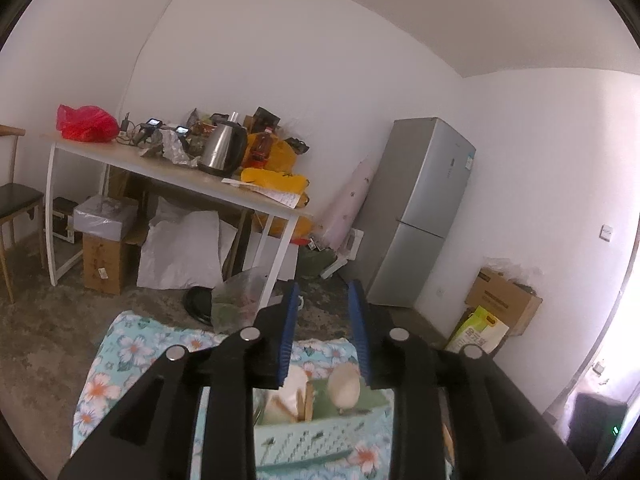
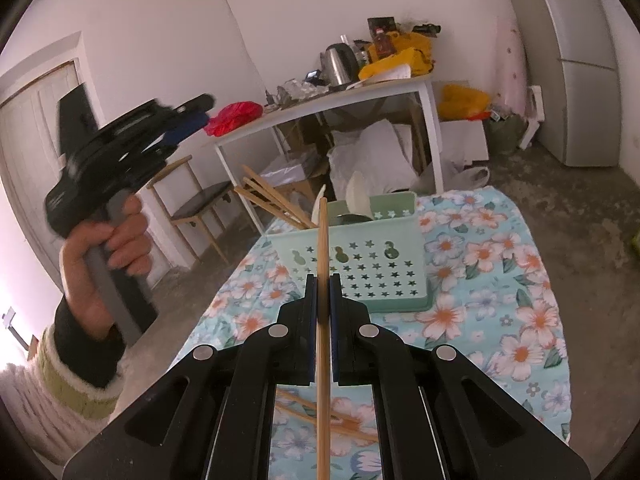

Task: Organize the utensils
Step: 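Lower the chopstick into the mint holder and open the left gripper, then carry the upright chopstick above the mint holder with the right gripper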

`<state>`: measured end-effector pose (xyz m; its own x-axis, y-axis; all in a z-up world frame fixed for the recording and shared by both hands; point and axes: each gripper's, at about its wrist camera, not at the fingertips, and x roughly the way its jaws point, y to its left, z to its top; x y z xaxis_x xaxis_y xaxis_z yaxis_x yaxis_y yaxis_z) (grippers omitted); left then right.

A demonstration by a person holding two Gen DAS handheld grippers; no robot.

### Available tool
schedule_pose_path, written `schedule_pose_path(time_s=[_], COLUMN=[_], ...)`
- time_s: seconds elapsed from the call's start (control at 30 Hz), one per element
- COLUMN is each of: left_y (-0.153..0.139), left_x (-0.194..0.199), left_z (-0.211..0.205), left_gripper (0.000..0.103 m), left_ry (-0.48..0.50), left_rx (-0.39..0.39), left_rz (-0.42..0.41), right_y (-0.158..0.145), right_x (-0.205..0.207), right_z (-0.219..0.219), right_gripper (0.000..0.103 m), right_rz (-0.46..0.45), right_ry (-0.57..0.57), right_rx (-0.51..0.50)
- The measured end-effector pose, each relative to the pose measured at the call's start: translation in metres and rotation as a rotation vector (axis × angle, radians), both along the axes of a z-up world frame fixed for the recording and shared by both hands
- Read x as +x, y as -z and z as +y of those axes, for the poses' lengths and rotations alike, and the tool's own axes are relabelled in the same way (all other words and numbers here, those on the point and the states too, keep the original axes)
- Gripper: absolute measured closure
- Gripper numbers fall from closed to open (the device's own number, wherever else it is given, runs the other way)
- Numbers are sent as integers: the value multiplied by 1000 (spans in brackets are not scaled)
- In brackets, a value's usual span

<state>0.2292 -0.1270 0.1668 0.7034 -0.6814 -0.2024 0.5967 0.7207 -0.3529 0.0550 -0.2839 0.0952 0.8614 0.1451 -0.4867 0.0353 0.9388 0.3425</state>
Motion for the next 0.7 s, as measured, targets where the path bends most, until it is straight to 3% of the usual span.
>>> schedule_pose_path(time_s=[0.1, 0.3, 0.43, 0.53, 0.7], left_y=[6, 43, 82, 111, 149], left_x=[-16, -45, -61, -68, -75], left_z=[14, 55, 77, 92, 119], left_gripper=[78, 77, 77, 77, 77], left_ry=[2, -10, -33, -47, -96], left_rx=[17, 39, 83, 115, 129], left_rz=[14, 97, 185, 261, 356], right_y=[3, 50, 70, 56, -23], right_x=[9, 53, 65, 64, 60], right_z=[5, 18, 31, 41, 31], right_gripper=[99, 99, 99, 99, 99], right_rz=[34, 318, 431, 402, 101], right_ry=[-28, -147, -189, -197, -114], right_rx=[10, 30, -19, -68, -89])
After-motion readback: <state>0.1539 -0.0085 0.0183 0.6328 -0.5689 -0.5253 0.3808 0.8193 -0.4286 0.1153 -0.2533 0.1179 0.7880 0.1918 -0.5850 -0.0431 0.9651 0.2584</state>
